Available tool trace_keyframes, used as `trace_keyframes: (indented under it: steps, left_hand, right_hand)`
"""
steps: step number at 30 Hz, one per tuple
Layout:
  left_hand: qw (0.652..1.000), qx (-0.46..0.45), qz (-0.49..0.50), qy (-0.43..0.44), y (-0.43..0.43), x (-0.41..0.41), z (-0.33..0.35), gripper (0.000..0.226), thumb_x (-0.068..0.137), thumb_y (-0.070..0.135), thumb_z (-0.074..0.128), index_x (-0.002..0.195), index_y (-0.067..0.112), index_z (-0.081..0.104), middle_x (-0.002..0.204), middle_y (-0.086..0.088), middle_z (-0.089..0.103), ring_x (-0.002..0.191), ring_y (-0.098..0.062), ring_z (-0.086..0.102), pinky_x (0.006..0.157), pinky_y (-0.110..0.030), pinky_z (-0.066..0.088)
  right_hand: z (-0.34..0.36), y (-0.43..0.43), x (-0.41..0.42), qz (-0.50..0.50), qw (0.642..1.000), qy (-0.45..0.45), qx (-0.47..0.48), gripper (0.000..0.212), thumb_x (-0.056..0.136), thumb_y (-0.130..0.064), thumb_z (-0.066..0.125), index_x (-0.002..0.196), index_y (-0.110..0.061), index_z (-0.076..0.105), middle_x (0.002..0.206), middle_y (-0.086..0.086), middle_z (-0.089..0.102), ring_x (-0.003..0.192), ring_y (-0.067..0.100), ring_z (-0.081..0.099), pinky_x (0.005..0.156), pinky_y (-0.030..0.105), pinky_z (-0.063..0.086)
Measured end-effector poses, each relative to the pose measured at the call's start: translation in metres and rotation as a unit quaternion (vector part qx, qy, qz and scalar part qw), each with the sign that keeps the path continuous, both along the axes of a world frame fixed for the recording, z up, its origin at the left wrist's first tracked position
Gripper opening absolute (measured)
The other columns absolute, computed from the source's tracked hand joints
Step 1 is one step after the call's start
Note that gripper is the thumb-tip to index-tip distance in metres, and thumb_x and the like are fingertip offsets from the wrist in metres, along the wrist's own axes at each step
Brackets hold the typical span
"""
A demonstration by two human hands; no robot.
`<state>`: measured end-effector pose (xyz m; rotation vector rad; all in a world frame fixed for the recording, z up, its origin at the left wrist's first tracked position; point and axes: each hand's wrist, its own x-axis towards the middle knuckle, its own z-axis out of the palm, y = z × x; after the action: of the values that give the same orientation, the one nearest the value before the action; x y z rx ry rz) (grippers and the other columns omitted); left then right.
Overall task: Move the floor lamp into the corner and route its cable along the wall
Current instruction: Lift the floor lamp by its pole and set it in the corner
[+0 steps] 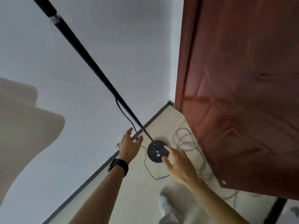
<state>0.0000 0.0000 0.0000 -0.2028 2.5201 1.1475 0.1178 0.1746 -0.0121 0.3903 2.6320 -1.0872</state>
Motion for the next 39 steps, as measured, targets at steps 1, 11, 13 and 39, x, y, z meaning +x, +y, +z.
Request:
trace_keyframes:
  steps: [1, 11, 13, 39]
  left_hand:
    - [1.0, 0.005, 0.004, -0.012, 0.003, -0.008, -0.009, 0.065, 0.094, 0.038, 0.063, 0.15, 0.019, 0.037, 0.147, -0.005, 0.049, 0.131, -0.028, 0.052, 0.105, -0.041, 0.044]
    - [0.997, 0.062, 0.044, -0.019, 0.036, -0.025, -0.056, 0.018, 0.099, 0.029, 0.059, 0.097, 0.018, 0.073, 0.088, 0.008, 0.078, 0.085, -0.001, 0.073, 0.069, -0.008, 0.049]
    - [0.993, 0.078, 0.091, -0.018, 0.041, -0.029, -0.056, 0.019, 0.1, 0.029, 0.056, 0.097, 0.02, 0.072, 0.088, 0.008, 0.079, 0.083, -0.002, 0.074, 0.07, -0.013, 0.052]
    - [0.856, 0.238, 0.459, 0.024, 0.067, -0.095, -0.058, 0.048, 0.097, 0.015, 0.057, 0.057, 0.017, 0.03, 0.047, 0.001, 0.028, 0.041, -0.01, 0.03, 0.045, -0.016, 0.035]
  right_hand:
    - [-0.013, 0.0, -0.014, -0.002, 1.0, -0.013, -0.016, 0.056, 0.099, -0.043, 0.049, 0.151, -0.026, 0.039, 0.147, -0.002, 0.055, 0.137, 0.02, 0.041, 0.107, 0.036, 0.041]
    - [-0.138, -0.001, -0.114, 0.098, 0.986, -0.062, -0.123, 0.059, 0.095, -0.045, 0.058, 0.148, -0.026, 0.042, 0.142, 0.004, 0.055, 0.132, 0.025, 0.048, 0.107, 0.039, 0.042]
    - [-0.153, 0.0, -0.122, 0.106, 0.984, -0.026, -0.139, 0.038, 0.098, -0.04, 0.055, 0.131, -0.02, 0.057, 0.122, 0.005, 0.066, 0.117, 0.024, 0.06, 0.093, 0.034, 0.048]
    - [-0.196, -0.005, -0.208, 0.308, 0.943, -0.118, -0.042, 0.03, 0.101, -0.042, 0.047, 0.129, -0.033, 0.047, 0.124, 0.008, 0.05, 0.095, 0.034, 0.065, 0.079, 0.045, 0.055]
